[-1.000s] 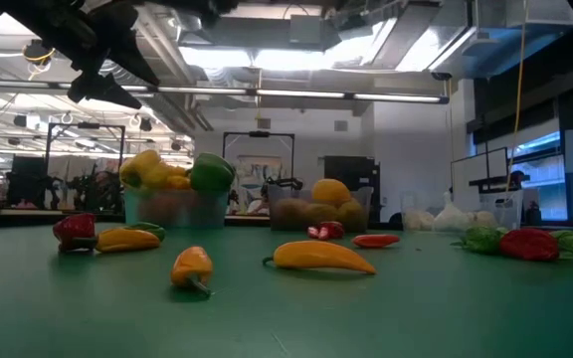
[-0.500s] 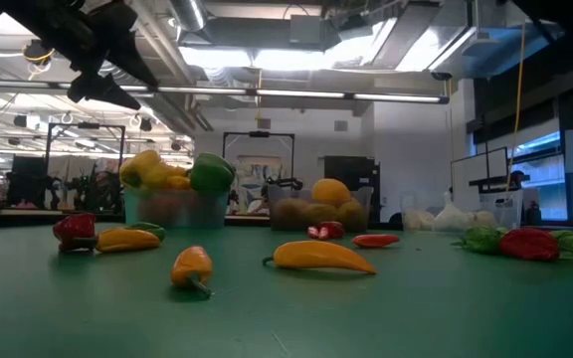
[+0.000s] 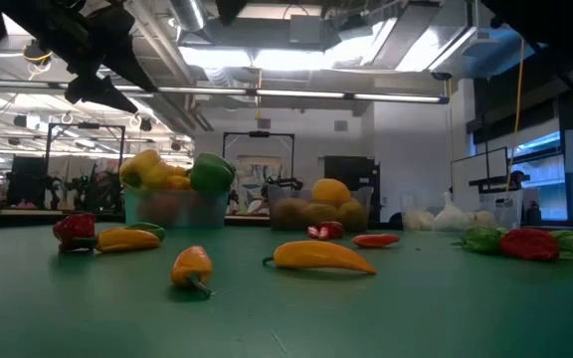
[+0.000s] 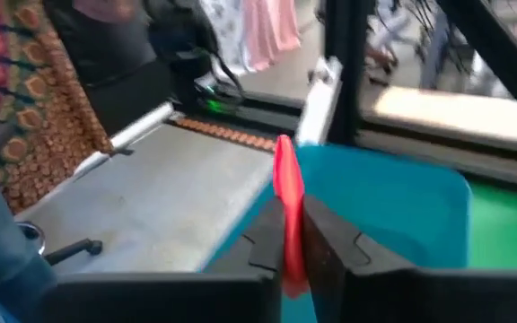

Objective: Sort produce into baskets
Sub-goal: Put the orange chili into the dark blue bin, then put the red chili pepper into the blue bin

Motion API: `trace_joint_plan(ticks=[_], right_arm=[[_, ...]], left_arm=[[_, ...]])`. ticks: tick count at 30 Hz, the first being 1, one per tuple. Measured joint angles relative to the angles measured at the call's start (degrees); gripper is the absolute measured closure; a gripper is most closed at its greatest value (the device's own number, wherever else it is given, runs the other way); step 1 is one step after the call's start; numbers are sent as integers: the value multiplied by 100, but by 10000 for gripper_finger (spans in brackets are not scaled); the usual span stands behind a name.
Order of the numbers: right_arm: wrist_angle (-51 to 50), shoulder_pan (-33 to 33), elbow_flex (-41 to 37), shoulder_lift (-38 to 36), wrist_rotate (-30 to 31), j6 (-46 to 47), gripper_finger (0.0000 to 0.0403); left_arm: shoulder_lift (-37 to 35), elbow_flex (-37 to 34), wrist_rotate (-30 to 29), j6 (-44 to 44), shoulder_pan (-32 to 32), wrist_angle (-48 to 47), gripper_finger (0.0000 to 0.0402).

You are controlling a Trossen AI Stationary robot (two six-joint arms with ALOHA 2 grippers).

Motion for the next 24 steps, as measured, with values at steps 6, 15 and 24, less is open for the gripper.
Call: trace_joint_plan(ticks=[6,15,24], right_arm=[[-417,-25,0,35,103,93,296],[-535,-27,18,-19,465,181,197],[-1405,-478,430,-647,707,77,189]], left_arm=[[0,0,0,0,0,7,93],[0,0,2,0,0,11,93],[0,0,4,-24,-4,13,93]])
